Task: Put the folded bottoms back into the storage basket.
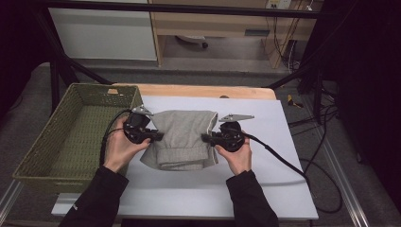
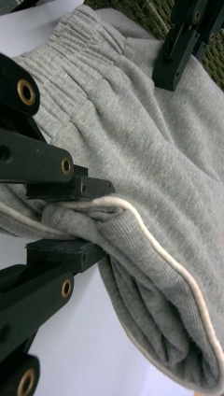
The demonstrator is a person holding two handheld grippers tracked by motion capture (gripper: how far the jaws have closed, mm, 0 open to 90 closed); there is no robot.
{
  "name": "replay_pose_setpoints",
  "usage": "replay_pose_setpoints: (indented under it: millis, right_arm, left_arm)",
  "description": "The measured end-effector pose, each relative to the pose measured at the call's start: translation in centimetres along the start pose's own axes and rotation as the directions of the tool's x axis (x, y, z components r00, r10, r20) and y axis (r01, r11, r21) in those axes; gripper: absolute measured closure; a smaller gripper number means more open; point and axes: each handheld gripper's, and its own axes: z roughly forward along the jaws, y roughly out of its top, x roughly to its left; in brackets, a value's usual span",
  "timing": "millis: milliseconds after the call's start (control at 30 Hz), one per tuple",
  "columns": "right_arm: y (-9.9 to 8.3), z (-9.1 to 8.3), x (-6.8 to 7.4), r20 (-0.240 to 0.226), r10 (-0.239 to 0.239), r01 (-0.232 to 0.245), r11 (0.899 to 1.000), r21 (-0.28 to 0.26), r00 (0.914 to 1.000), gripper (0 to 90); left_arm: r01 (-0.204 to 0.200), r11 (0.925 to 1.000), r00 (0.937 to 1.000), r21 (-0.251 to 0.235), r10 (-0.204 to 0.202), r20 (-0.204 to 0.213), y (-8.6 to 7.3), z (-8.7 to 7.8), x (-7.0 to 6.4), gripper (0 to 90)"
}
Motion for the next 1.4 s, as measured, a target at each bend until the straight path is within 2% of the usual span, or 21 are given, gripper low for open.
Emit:
replay_pose_setpoints:
  millis: [300, 567, 733, 967, 1133, 1400]
  right_arm:
    - [0.6, -0.1, 0.8, -0.011, -0.002, 0.002, 1.0, -0.019, 0.9999, 74.0]
    - [1.1, -0.1, 1.5, -0.01, -0.026, 0.025, 0.999, -0.025, 0.9996, 74.0]
    - [1.4, -0.1, 1.9, -0.02, -0.021, 0.02, 0.999, -0.034, 0.9996, 74.0]
    - [1.8, 0.1, 2.6, -0.022, -0.042, 0.041, 0.998, -0.04, 0.9989, 74.0]
    - [2.1, 0.2, 2.8, -0.034, -0.036, 0.034, 0.998, -0.049, 0.9988, 74.0]
    - [2.8, 0.2, 3.6, -0.035, -0.048, 0.045, 0.997, -0.06, 0.9983, 74.0]
  left_arm:
    - [0.002, 1.0, 1.0, 0.002, -0.002, -0.006, 0.0, -1.0, 0.3, 80.3]
    - [0.0, 1.0, 0.9999, 0.0, 0.0, -0.014, 0.1, -1.9, 0.4, 80.3]
    - [-0.004, 1.0, 0.9998, 0.003, 0.004, -0.02, 0.2, -2.5, 0.5, 80.4]
    - [-0.005, 0.9999, 0.9996, 0.01, 0.005, -0.026, 0.2, -3.4, 0.8, 80.3]
    - [-0.01, 0.9999, 0.9994, 0.01, 0.01, -0.032, 0.4, -4.0, 0.9, 80.3]
    - [-0.019, 0.9998, 0.9984, 0.01, 0.019, -0.053, 0.6, -4.9, 0.9, 80.3]
